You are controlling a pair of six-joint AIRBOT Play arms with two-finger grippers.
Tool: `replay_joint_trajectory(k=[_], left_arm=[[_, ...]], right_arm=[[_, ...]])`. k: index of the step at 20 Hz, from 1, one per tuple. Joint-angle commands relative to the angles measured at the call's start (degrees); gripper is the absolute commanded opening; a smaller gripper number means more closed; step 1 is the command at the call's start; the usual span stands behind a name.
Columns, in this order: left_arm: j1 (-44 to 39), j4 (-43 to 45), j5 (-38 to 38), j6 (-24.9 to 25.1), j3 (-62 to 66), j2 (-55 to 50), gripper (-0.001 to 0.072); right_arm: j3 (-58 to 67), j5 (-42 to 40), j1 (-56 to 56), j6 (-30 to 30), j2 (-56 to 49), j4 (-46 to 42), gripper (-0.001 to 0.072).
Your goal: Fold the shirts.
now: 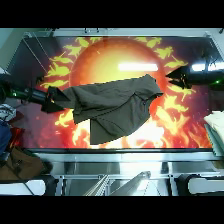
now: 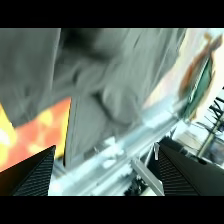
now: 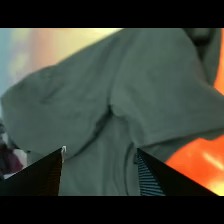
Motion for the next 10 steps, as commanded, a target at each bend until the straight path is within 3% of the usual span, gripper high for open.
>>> replay_joint_trajectory(k=[1, 4, 10], left_arm=[[-1.99, 0.57, -8.5, -0.39, -12.85, 5.38, 0.0699], [-5.9, 0.55, -14.38, -0.42, -16.81, 4.76, 0.0698], [-12.52, 0.61, -12.9, -0.39, -14.36, -3.54, 0.0698]], right_arm=[[-1.29, -1.07, -0.7, 2.99, -1.14, -5.11, 0.0504], [-1.29, -1.09, -0.26, 2.97, -1.22, -4.09, 0.0505], [-1.29, -0.46, -0.35, 2.62, -1.2, -2.6, 0.0505]])
